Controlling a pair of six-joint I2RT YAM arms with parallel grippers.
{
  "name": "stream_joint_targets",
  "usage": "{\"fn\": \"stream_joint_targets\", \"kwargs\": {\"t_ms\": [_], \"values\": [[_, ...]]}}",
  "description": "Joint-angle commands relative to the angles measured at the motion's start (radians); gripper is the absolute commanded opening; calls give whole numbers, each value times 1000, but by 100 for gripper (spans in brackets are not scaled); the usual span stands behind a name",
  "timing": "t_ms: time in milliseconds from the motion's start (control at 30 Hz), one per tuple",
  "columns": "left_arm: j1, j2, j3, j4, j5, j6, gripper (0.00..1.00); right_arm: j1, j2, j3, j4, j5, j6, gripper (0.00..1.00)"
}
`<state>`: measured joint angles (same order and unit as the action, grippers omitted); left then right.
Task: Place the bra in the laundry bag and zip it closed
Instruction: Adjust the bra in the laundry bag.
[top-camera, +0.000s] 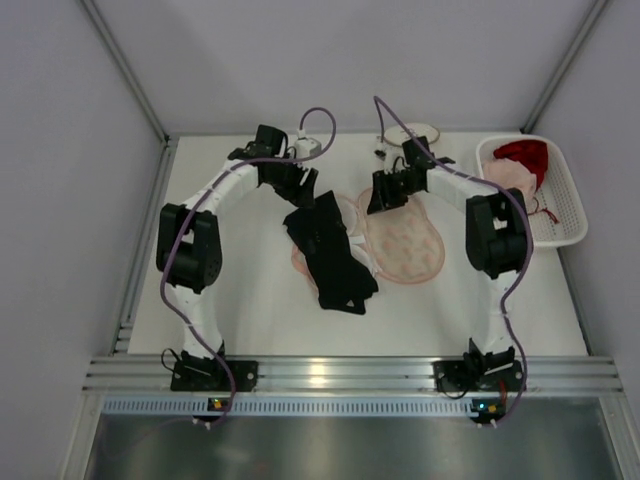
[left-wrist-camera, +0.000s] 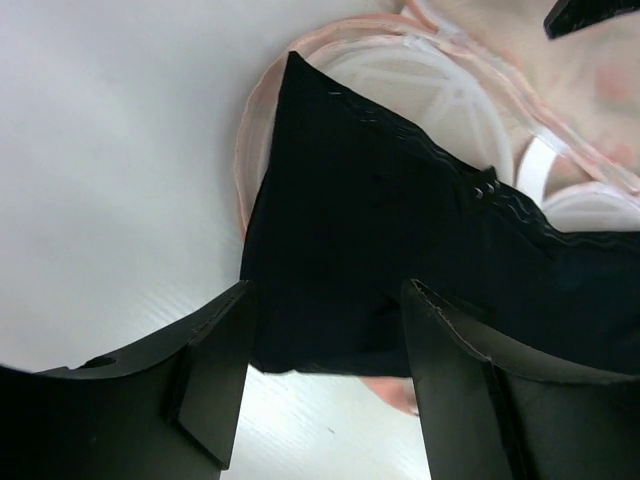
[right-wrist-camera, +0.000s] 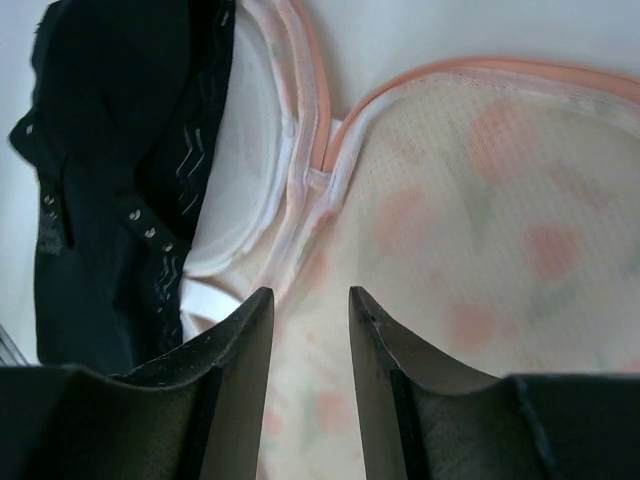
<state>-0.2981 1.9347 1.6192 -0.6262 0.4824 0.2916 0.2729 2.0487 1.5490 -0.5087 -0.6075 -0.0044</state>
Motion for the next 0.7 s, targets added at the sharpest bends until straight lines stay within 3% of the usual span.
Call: {"fn": "stream_joint_targets", "kwargs": {"t_ms": [0, 267, 667], "values": [[10, 87, 108, 14, -8, 0, 65, 45, 92, 78, 53, 28, 34, 38], [37, 159, 147, 14, 48, 37, 65, 130, 165, 65, 55, 45, 14, 38], [59, 49, -87, 13, 56, 57, 61, 170, 134, -20, 95, -11, 38, 38]]}}
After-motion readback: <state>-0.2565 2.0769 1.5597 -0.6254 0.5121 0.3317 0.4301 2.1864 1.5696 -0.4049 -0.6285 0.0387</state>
